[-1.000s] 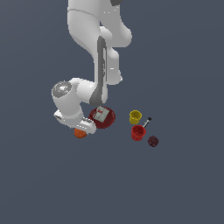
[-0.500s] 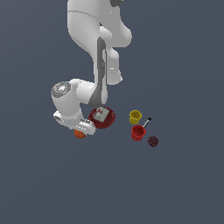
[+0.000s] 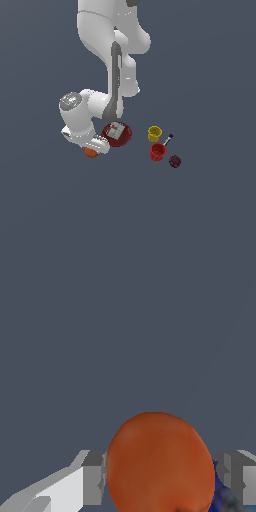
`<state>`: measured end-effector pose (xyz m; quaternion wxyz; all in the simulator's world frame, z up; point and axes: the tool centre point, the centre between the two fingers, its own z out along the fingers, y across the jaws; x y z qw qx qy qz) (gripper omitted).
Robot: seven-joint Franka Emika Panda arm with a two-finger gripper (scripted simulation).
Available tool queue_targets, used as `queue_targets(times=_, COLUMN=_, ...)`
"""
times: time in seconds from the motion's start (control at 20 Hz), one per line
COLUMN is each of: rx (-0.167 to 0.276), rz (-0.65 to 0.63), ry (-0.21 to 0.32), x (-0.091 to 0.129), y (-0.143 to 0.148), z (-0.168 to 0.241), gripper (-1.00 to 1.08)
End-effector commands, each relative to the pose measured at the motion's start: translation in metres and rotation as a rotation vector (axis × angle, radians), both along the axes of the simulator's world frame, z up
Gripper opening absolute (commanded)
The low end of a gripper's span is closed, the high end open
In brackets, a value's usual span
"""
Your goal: Pick up a designated object from a clutter of objects.
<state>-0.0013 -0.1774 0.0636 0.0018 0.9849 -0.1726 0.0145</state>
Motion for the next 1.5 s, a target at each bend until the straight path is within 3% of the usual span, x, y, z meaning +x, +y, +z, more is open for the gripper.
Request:
queue_targets(times=0.0, rx=0.000, rz=0.001, ry=-0.002, x=0.000, y=0.004, z=0.005, gripper=-1.00)
queue_targets(times=0.55, rx=0.001, rz=0.000, ry=0.003, x=-0.011, y=0.045, z=0.058, gripper=-1.00)
queue_targets(times=1.45, rx=0.000, rz=0.000, ry=0.018, x=-0.040, y=0.173, z=0.225, gripper=-1.00)
